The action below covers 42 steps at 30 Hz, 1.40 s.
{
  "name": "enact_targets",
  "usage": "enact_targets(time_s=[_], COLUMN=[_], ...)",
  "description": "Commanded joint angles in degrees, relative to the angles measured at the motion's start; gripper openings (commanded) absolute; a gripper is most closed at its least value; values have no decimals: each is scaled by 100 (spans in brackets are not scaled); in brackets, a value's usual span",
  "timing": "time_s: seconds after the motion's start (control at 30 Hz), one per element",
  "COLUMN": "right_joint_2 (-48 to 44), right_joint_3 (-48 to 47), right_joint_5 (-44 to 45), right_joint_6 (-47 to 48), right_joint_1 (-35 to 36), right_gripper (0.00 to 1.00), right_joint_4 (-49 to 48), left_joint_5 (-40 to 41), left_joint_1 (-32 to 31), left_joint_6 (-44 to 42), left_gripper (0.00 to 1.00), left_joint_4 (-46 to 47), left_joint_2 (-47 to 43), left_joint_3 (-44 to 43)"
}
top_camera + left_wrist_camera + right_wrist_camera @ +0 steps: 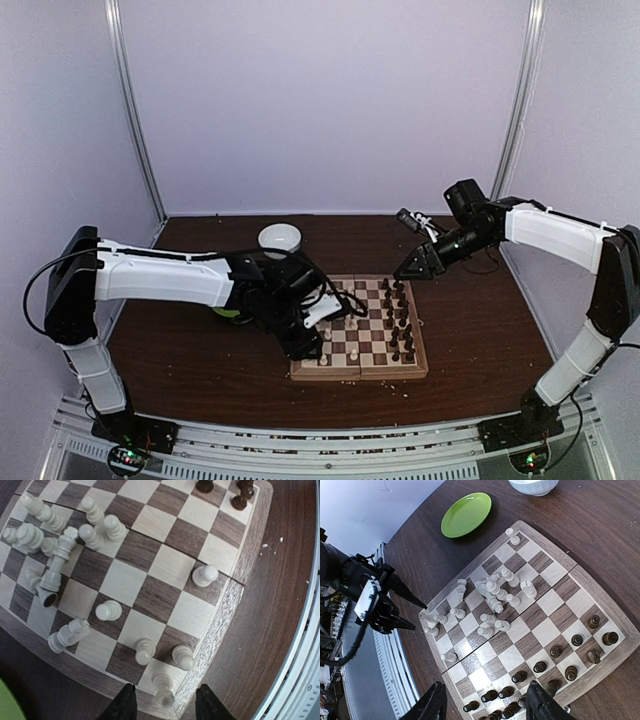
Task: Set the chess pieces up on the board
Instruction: Move the rook to h1, then adjust the pawn at g2.
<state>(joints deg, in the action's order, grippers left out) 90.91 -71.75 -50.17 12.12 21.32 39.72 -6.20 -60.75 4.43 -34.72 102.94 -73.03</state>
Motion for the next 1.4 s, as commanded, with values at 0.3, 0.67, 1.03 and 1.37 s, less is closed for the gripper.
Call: enact_targets(time_s=[0.3,0.67,1.03,1.37], right_joint_2=[84,109,141,174], right_joint_3=[-163,-179,-199,-204], right_joint_5=[-1,-8,-27,-32], right_joint_6=[98,123,161,160], right_joint_1=[-64,-98,-111,-119], right_gripper=[54,53,53,53], right_joint_4=[89,128,167,180], left_joint_5=[-609,-1313,-1328,-1149], left_joint_1=[636,723,723,609], left_joint_6=[-417,-766,-723,-616], left_gripper=[2,0,6,32], left_joint_4=[29,-72,-104,-77], left_joint_2=[113,629,748,461], left_joint_3=[-366,-662,-764,-665])
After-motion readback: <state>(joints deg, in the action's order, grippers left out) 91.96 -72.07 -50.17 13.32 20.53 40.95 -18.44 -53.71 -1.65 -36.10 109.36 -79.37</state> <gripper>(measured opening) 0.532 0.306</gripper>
